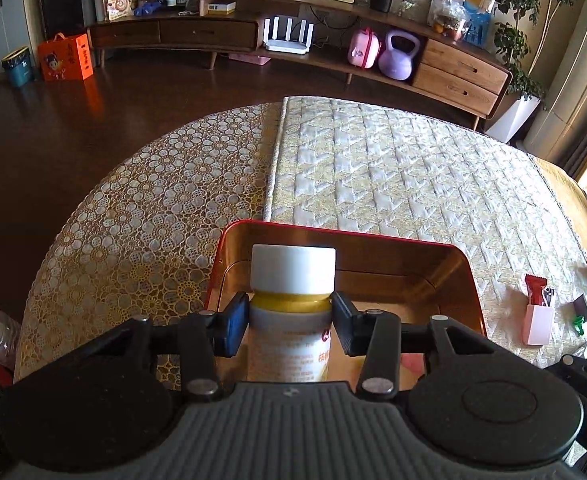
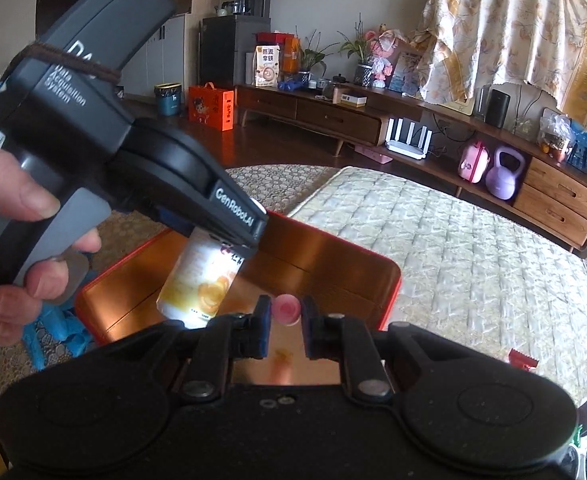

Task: Organize rigid objects
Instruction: 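Carry both items to the red tin and release them inside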

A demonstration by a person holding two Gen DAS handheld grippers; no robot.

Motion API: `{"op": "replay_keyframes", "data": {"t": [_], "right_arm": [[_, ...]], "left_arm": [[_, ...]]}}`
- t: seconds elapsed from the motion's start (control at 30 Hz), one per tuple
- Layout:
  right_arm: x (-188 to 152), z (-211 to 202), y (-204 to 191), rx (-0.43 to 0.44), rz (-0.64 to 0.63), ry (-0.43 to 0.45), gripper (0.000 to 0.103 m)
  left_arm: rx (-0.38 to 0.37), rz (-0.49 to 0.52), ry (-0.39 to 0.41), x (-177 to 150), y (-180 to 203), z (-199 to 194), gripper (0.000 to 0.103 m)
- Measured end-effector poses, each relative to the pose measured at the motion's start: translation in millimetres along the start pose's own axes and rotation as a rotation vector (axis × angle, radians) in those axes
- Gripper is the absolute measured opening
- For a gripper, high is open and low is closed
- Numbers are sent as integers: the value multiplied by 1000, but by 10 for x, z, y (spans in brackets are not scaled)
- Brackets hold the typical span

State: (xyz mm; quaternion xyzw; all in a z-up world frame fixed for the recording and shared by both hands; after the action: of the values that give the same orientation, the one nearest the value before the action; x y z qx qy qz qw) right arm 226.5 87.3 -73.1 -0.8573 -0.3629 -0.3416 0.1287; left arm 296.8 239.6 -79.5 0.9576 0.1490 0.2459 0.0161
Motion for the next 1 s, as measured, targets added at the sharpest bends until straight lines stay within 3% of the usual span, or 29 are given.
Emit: {"op": "replay_keyframes", "data": {"t": [0.4,0.9,1.0], "right_arm": [[-78,220,-158,20,-48,-111,16],[-124,-139,-59,61,28,-73,53],[-136,-229,-19,65,48,-63,58]], "left_arm": [[18,12,-31,42,3,241,44],[75,66,-25,-2,144,257,45],[60,61,-17,-24,175,170,54]]}}
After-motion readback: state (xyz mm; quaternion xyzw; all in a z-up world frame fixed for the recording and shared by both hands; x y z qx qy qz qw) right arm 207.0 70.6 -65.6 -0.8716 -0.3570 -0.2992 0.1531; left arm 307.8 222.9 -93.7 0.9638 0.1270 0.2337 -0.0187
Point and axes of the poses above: each gripper's, at about its wrist camera, not at the fingertips, and z roughly the way its jaws point, y to its right, x to its top, the point moved 3 cm from there along z, roughly the way its jaws point, and after that the axes turned 9 degrees about -y, right-handed, at the moved point
